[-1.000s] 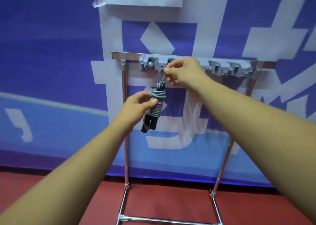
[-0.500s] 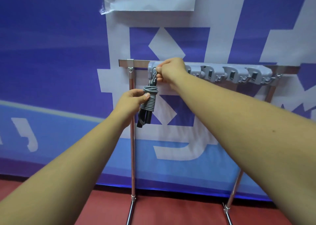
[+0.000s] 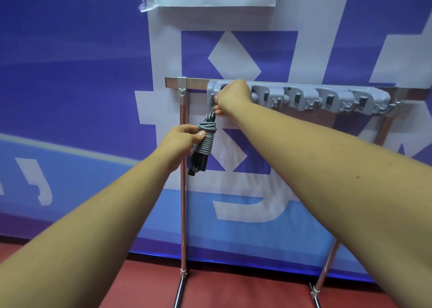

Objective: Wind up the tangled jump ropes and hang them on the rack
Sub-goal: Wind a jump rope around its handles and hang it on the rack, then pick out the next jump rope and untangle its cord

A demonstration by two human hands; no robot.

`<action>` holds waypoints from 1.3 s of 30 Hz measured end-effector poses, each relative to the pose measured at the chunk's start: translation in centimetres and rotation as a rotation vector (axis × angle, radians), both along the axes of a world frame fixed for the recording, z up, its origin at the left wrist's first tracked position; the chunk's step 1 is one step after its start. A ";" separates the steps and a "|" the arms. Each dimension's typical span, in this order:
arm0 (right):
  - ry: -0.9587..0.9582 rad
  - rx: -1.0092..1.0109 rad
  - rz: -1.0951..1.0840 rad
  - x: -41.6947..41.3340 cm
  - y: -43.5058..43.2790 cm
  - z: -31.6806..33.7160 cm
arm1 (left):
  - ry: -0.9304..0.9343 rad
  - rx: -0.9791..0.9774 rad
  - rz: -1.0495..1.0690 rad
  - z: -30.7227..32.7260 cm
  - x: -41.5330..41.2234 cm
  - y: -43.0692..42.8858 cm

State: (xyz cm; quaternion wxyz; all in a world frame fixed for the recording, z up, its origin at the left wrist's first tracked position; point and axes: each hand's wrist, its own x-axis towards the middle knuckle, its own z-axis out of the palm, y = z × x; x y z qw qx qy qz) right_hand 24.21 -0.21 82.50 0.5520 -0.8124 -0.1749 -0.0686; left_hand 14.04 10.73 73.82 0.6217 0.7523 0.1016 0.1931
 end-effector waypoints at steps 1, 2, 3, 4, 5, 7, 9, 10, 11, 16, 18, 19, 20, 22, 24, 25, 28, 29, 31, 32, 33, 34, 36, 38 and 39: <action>-0.049 -0.066 -0.034 -0.7 0.0 -0.2 | 0.015 0.013 0.008 -0.2 0.0 0.1; -0.123 -0.118 -0.067 -0.8 0.0 -0.6 | 0.020 0.023 0.011 -0.3 0.1 0.1; -0.164 -0.169 -0.076 -1.6 -0.4 -0.9 | 0.022 0.035 0.016 -0.4 0.0 0.1; -0.211 -0.217 -0.075 -2.3 -1.0 -1.5 | 0.016 0.044 0.025 -0.6 0.0 0.1; -0.221 -0.261 -0.066 -3.1 -1.8 -2.3 | 0.019 0.050 0.046 -0.8 -0.3 0.2; -0.194 -0.297 -0.027 -4.3 -3.6 -4.6 | 0.052 0.079 0.092 -1.7 -0.8 0.4; -0.132 -0.331 0.000 -4.7 -5.3 -7.6 | 0.133 0.156 0.123 -3.2 -1.5 0.3; -0.097 -0.362 0.005 -4.8 -6.2 -9.4 | 0.170 0.197 0.135 -4.2 -1.8 0.2; -0.062 -0.394 0.006 -4.8 -7.1 -11.5 | 0.204 0.234 0.138 -5.3 -2.2 -0.1; 0.036 -0.515 -0.003 -5.3 -11.2 -23.4 | 0.373 0.442 0.035 -12.9 -3.4 -2.4; 0.080 -0.552 -0.008 -5.9 -12.2 -28.6 | 0.453 0.476 -0.013 -17.2 -3.9 -3.4; 0.109 -0.564 -0.012 -6.5 -12.7 -31.1 | 0.493 0.488 -0.032 -19.5 -4.1 -3.9; 0.141 -0.574 -0.019 -7.1 -13.1 -33.8 | 0.532 0.499 -0.051 -21.9 -4.4 -4.4; 0.219 -0.590 -0.023 -8.5 -13.8 -38.9 | 0.606 0.508 -0.089 -26.9 -5.2 -5.3; 0.293 -0.602 -0.009 -10.0 -14.3 -43.7 | 0.679 0.548 -0.132 -32.0 -6.3 -6.0; 0.326 -0.608 0.002 -10.6 -14.5 -46.0 | 0.714 0.582 -0.163 -34.6 -6.7 -6.3; 0.402 -0.650 0.041 -12.4 -15.2 -52.7 | 0.817 0.645 -0.256 -42.0 -8.2 -7.3; 0.430 -0.664 0.045 -13.0 -15.5 -54.7 | 0.842 0.641 -0.274 -44.1 -8.7 -7.6; 0.489 -0.682 0.056 -14.2 -16.0 -58.4 | 0.888 0.627 -0.303 -47.9 -9.6 -8.3; 0.503 -0.694 0.066 -14.8 -16.2 -59.6 | 0.899 0.629 -0.321 -49.0 -10.0 -8.6; 0.522 -0.703 0.077 -15.4 -16.5 -61.0 | 0.911 0.631 -0.348 -50.4 -10.4 -8.9; 0.547 -0.715 0.086 -16.0 -16.6 -62.7 | 0.923 0.628 -0.377 -52.2 -10.9 -9.2; 0.584 -0.744 0.109 -17.2 -16.9 -66.0 | 0.950 0.627 -0.434 -55.4 -12.0 -9.6; 0.627 -0.778 0.148 -18.3 -17.0 -69.0 | 0.995 0.628 -0.476 -58.6 -13.4 -9.9; 0.642 -0.795 0.168 -18.8 -17.0 -70.2 | 1.002 0.621 -0.487 -59.9 -13.9 -10.2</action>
